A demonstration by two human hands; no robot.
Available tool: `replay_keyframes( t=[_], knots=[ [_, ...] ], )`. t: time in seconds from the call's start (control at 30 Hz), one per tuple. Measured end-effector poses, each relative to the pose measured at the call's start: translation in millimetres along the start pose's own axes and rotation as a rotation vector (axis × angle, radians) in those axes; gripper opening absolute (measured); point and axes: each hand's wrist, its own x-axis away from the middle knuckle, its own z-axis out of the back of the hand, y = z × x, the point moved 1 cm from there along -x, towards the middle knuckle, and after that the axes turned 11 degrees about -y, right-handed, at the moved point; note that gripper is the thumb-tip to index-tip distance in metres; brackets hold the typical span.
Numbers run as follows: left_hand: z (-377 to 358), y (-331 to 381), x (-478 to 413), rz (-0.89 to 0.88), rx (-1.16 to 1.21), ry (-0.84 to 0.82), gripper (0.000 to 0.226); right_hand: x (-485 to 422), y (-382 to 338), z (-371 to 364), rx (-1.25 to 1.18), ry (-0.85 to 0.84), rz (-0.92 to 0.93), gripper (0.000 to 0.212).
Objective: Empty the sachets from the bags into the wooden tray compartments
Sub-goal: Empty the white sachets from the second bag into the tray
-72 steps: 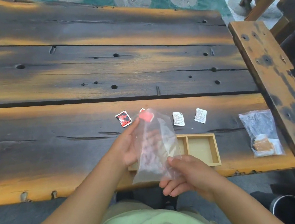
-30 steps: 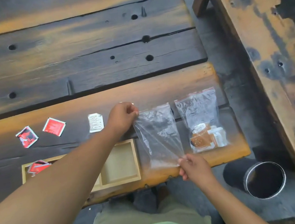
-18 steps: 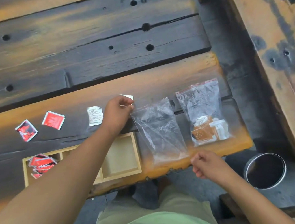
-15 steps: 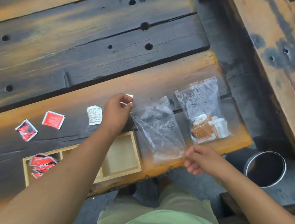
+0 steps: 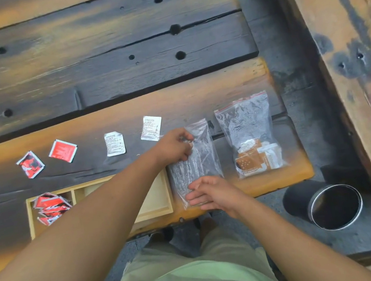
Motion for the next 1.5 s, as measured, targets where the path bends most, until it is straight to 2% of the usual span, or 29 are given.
replay_keyframes(
  t=[0.17,0.3,0.43,0.57,0.67,0.73,0.8,0.9,1.0,1.03,1.13,1.23,1.33,1.43,1.5],
  knots=[
    [-0.1,0.1,-0.6,0.023,-0.039,-0.013,0.026,9.2,-6.5,9.0,-0.105,-0.050,0.003,0.023],
    [-7.1,11.4,1.3,-0.021,-0.039,0.028,0.025,33.3,-33.1,41.7,-0.164,-0.001,0.168,0.024],
    [-29.5,25.1,0.5,-0.027,0.209,-0.022,0.027,56.3,-58.2,82.5,-0.089,0.237,0.306,0.015],
    [-65.9,39.7,-6.1,-0.010,0.236,-0.015,0.045,66.7,-62.0,116.1,0.120,0.539,0.425,0.010],
    [-89.2,49.5,-10.1,0.011,0.221,0.026,0.058,69.3,-49.5,128.5,0.463,0.750,0.406,0.022],
    [-101.5,52.3,-14.0,0.023,0.223,0.053,0.063,66.1,-37.3,133.4,0.565,0.787,0.339,0.039],
    [-109.1,52.5,-18.9,0.035,0.288,0.087,0.061,63.6,-28.8,136.6,0.508,0.769,0.274,0.052],
    [-116.5,52.3,-24.7,0.059,0.432,0.060,0.047,61.3,-17.3,139.0,0.339,0.729,0.244,0.048],
    [-123.0,53.6,-23.1,-0.006,0.508,0.017,0.013,59.6,-7.4,140.2,0.116,0.649,0.249,0.045],
    [-122.8,53.4,-21.6,-0.024,0.541,0.015,0.008,59.7,-5.0,139.8,0.046,0.615,0.274,0.043],
    [-114.3,55.3,-6.4,-0.087,0.629,-0.012,0.011,70.4,-6.7,130.8,-0.142,0.511,0.394,0.039],
    [-97.5,50.4,18.4,-0.184,0.631,-0.040,0.014,86.6,-18.1,110.3,-0.287,0.335,0.506,0.033],
    [-75.0,40.1,53.5,-0.260,0.630,-0.024,0.018,92.9,-34.0,79.6,-0.246,0.186,0.510,0.023],
    [-46.0,17.4,91.7,-0.307,0.630,0.033,0.021,84.9,-49.9,34.5,-0.150,0.142,0.493,0.019],
    [-24.4,-1.7,117.3,-0.344,0.613,0.052,0.027,78.2,-61.4,1.4,-0.066,0.123,0.505,0.025]
  ],
)
